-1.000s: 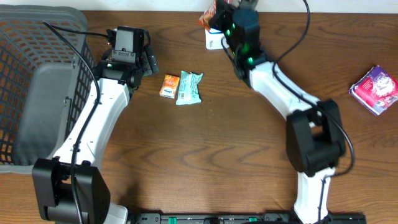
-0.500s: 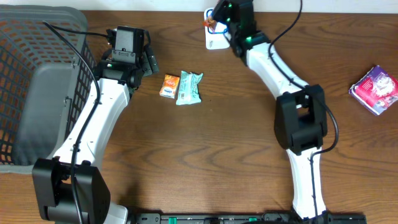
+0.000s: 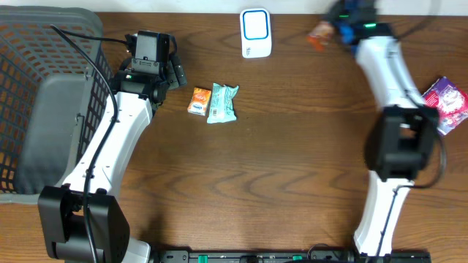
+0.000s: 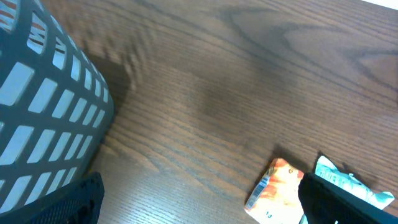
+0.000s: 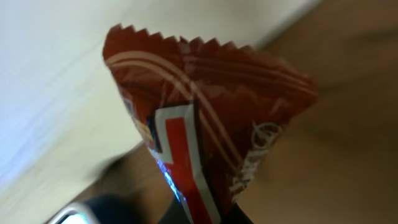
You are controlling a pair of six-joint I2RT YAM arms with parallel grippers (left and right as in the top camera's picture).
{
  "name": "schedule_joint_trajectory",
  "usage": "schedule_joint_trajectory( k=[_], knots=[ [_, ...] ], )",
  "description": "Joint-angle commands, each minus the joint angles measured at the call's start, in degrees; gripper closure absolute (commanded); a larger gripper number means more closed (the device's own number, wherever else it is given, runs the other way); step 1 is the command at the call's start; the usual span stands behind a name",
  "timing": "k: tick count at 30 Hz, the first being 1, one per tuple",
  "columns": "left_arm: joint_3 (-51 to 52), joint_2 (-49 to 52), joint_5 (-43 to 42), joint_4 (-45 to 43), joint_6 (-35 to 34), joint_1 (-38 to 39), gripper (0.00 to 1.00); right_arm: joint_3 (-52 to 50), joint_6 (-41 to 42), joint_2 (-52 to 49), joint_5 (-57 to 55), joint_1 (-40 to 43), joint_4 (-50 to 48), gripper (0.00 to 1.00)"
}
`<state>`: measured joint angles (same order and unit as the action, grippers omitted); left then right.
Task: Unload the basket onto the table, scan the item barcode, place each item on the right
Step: 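Carry the chocolate bar right and drop it beside the box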
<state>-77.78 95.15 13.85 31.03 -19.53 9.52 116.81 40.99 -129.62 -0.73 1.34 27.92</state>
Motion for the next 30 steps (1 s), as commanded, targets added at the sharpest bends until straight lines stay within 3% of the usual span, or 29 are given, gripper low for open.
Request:
schedule_joint_trajectory(
  k=[1,8,15,30],
  knots=[
    [0.04,0.11,0.33,-0.04,-0.5,-0.24,0.01,1.49,0.07,4.26,-0.44,6.97,7.3,0.99],
    [0.04,0.11,0.35,-0.04,-0.5,-0.24,0.01,0.87,0.04,2.8,-3.63,17.09,21.35,0.99],
    [0.04,0.11,0.33,-0.04,-0.5,-0.24,0.01,-0.04,-3.76,2.69,-3.37,24.57,21.53,0.99],
    [0.04,0.11,0.33,-0.04,-0.5,-0.24,0.01,-0.31,-5.29,-3.72,-2.14,24.06,19.02,0.91]
  ],
)
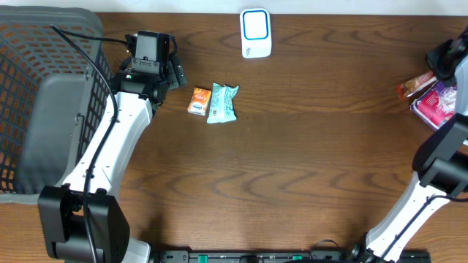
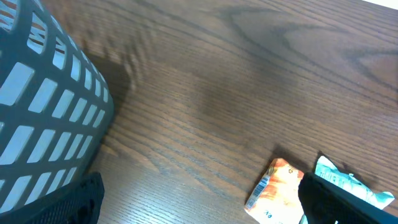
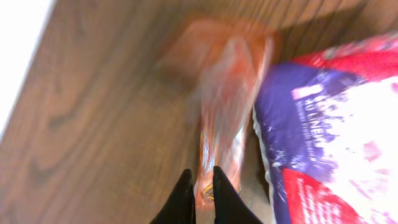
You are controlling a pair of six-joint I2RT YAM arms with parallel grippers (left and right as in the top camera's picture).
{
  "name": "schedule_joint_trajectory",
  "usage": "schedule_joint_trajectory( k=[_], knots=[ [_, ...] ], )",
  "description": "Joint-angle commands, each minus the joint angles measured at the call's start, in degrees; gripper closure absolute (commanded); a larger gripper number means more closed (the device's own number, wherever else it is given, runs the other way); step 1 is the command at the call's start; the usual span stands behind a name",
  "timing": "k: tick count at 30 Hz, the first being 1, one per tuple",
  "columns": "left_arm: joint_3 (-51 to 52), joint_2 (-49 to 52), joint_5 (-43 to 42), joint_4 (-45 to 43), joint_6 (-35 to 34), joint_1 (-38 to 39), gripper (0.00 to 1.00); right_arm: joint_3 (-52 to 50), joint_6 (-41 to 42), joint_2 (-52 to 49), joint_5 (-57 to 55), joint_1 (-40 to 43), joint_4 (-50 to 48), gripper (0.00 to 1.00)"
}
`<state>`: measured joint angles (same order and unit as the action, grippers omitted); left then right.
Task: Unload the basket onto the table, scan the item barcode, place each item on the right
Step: 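Carry the chocolate bar right and drop it beside the box, then reach the right gripper to the green packet and grasp it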
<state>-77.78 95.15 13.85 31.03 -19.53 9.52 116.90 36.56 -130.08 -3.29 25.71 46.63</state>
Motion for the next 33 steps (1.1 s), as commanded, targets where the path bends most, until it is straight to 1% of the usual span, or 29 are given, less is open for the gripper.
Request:
schedule_joint_trajectory(
  k=[1,4,5,8,11,12,15,18,20,21,24,25,26,27,30,31,33],
  knots=[
    [0.04,0.11,0.33,-0.04,-0.5,-0.24,0.01,-0.39,-0.9,-3.45,0.35,-0.24,0.33,0.91],
    [0.04,0.11,0.33,-0.04,-0.5,-0.24,0.01,-0.09,-2.05,-3.08,0.26,-0.02,0.33,0.73],
    [0.04,0.11,0.33,-0.04,-0.5,-0.24,0.01,0.11,-2.75,-2.71,0.33,-0.02,0.37,0.69],
    [0.04,0.11,0.35,-0.04,-0.5,-0.24,0.01,0.74,-4.57,-0.72,0.85,-0.17,0.59,0.66],
    [0.04,0.11,0.33,-0.04,-0.5,-0.24,0.01,0.85,-7.15,3.23,5.7,-0.83,0.48,0.65],
    [0.04,0.11,0.35,-0.04,-0.5,-0.24,0.01,0.85,-7.28,4.37,8.31,-1.07,0.48,0.63],
    [0.04,0.11,0.33,-0.04,-0.5,-0.24,0.01,0.85,-8.63,7.54,25.33,-2.14,0.63,0.56],
    [0.04,0.11,0.35,-0.04,-0.5,-0.24,0.01,0.83,-10.95,7.93,41.18,-4.31,2.03,0.41],
    [0.04,0.11,0.33,-0.04,-0.5,-0.24,0.01,0.33,-13.27,7.76,46.03,-7.08,4.33,0.3],
    [0.04,0.11,0.35,-0.04,-0.5,-0.24,0.01,0.07,-14.86,7.76,46.29,-8.81,5.86,0.25],
    [0.04,0.11,0.33,-0.04,-0.5,-0.24,0.01,-1.09,-22.4,7.76,45.27,-15.17,9.97,0.17],
    [0.04,0.11,0.33,-0.04,-0.5,-0.24,0.01,-1.68,-24.22,7.76,44.39,-17.38,10.67,0.04],
    [0.04,0.11,0.33,-0.04,-0.5,-0.24,0.01,-2.45,-25.83,7.76,42.97,-19.87,11.23,0.01],
    [0.04,0.11,0.35,-0.04,-0.5,-0.24,0.01,-3.23,-26.93,7.72,41.13,-22.29,11.45,0.01],
    [0.04,0.11,0.35,-0.04,-0.5,-0.24,0.01,-6.03,-26.73,7.56,36.61,-28.76,9.86,0.01],
    [0.04,0.11,0.33,-0.04,-0.5,-0.24,0.01,-8.04,-26.71,7.45,36.59,-32.11,7.21,0.01],
    [0.04,0.11,0.33,-0.04,-0.5,-0.24,0.01,-10.86,-25.14,7.39,36.57,-35.93,2.84,0.01]
  ],
)
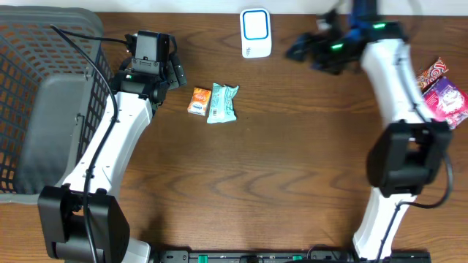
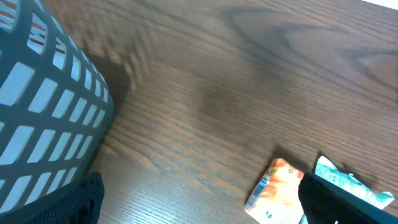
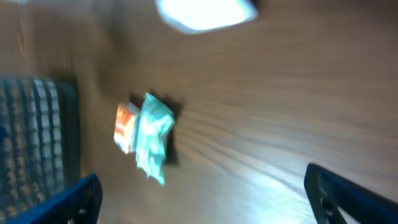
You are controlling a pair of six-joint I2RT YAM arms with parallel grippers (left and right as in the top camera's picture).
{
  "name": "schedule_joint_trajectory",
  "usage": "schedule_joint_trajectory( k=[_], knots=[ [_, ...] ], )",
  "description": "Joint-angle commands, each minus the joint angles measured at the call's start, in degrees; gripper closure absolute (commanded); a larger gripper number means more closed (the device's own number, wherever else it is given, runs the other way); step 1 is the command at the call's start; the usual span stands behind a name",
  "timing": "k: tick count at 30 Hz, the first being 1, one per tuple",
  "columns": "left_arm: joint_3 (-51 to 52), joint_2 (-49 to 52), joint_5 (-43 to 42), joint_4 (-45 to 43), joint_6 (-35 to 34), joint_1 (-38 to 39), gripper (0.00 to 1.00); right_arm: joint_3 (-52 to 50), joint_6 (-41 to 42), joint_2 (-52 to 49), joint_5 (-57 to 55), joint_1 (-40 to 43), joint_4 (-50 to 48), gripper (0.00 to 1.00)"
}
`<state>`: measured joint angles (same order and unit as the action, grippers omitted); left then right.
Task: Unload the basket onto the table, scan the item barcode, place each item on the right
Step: 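Reach the right gripper to the green packet and grasp it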
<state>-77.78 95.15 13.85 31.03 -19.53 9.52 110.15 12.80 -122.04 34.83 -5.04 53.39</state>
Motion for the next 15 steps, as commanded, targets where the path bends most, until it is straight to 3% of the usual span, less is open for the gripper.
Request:
schedule_joint_trajectory(
  k=[1,9,15],
  knots=[
    [0.04,0.11,0.35,-0.04,-0.5,-0.24,0.01,-5.55,-0.2,-0.68,-1.62,-7.02,-6.4,0.01],
    [0.04,0.11,0.35,-0.04,-0.5,-0.24,0.01,-16.37,13.99,-0.9,-8.85,-17.31,-23.19,0.01],
    [0.04,0.11,0.33,-0.04,-0.5,-0.24,0.01,-21.62,14.21,-0.92,-9.07,-20.83,-29.92,0.02]
  ],
)
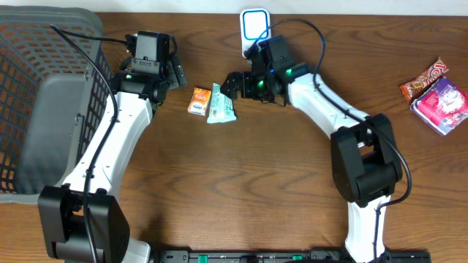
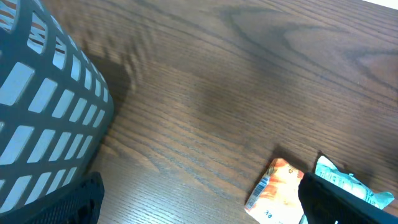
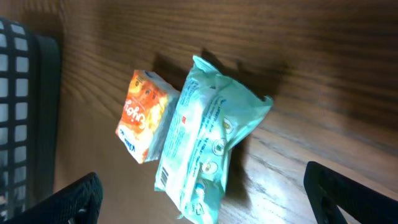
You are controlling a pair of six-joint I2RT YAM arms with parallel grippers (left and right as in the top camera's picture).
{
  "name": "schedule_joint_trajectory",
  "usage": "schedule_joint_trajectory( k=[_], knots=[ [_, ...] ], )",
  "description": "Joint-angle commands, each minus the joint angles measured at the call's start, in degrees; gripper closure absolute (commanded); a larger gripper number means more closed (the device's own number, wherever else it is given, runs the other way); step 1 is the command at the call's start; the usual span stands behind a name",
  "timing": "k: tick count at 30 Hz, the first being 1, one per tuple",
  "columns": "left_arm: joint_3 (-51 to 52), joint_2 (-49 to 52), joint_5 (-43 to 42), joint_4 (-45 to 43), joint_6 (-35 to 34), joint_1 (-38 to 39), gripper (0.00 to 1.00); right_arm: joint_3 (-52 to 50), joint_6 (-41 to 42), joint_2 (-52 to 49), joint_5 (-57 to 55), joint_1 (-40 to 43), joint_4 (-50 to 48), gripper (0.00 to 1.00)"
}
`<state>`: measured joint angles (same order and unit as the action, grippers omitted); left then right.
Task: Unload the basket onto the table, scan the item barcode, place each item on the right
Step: 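Reach the right gripper to the green packet and grasp it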
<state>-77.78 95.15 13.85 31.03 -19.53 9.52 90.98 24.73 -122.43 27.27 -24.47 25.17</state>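
A teal packet (image 1: 221, 102) lies flat beside a small orange packet (image 1: 199, 100) in the middle of the table. The white scanner (image 1: 254, 28) with a blue frame stands at the far edge, partly behind my right arm. My right gripper (image 1: 235, 82) hangs open just right of the teal packet (image 3: 211, 143), which fills the right wrist view with a barcode on its lower end. My left gripper (image 1: 174, 73) is open and empty left of the orange packet (image 2: 277, 186). In the left wrist view the teal packet (image 2: 348, 183) is half hidden by a finger.
A dark mesh basket (image 1: 44, 95) fills the table's left side, close to my left arm. At the right edge a red snack wrapper (image 1: 423, 79) lies beside a purple packet (image 1: 441, 104).
My right gripper has moved left from beside the scanner to just over the teal packet, still open. The left arm and all packets are where they were.
My right gripper held the red snack wrapper up at the far edge, right of the scanner. Then it was at the table's right edge, shut on the snack beside the purple packet. Then it was open and empty near the scanner, the snack left lying there. Now it is at the teal packet.
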Motion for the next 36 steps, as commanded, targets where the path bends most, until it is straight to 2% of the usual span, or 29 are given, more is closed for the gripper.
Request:
schedule_joint_trajectory(
  k=[1,4,9,17,21,24,25,31,32,36],
  knots=[
    [0.04,0.11,0.35,-0.04,-0.5,-0.24,0.01,-3.19,2.32,-0.52,-1.51,-1.73,-2.34,0.02],
    [0.04,0.11,0.33,-0.04,-0.5,-0.24,0.01,-5.35,2.47,-0.57,-1.7,-2.21,-4.37,0.04],
    [0.04,0.11,0.35,-0.04,-0.5,-0.24,0.01,-7.28,4.72,-1.57,-1.66,-2.21,-7.96,0.16],
    [0.04,0.11,0.33,-0.04,-0.5,-0.24,0.01,-7.28,7.96,-6.29,5.7,-2.27,-14.8,0.19],
    [0.04,0.11,0.33,-0.04,-0.5,-0.24,0.01,-7.28,8.72,-8.26,5.33,-2.62,-15.54,0.27],
    [0.04,0.11,0.35,-0.04,-0.5,-0.24,0.01,-7.28,8.7,-9.42,4.66,-2.6,-15.56,0.43],
    [0.04,0.11,0.33,-0.04,-0.5,-0.24,0.01,-7.28,8.7,-9.6,4.57,-2.56,-15.52,0.54],
    [0.04,0.11,0.35,-0.04,-0.5,-0.24,0.01,-7.1,6.64,-9.79,4.13,-2.51,-15.56,0.96],
    [0.04,0.11,0.33,-0.04,-0.5,-0.24,0.01,-6.91,5.95,-9.79,4.13,-2.51,-15.43,0.99],
    [0.04,0.11,0.35,-0.04,-0.5,-0.24,0.01,-5.95,2.56,-8.28,3.32,-1.75,-13.9,0.99]
  ],
)
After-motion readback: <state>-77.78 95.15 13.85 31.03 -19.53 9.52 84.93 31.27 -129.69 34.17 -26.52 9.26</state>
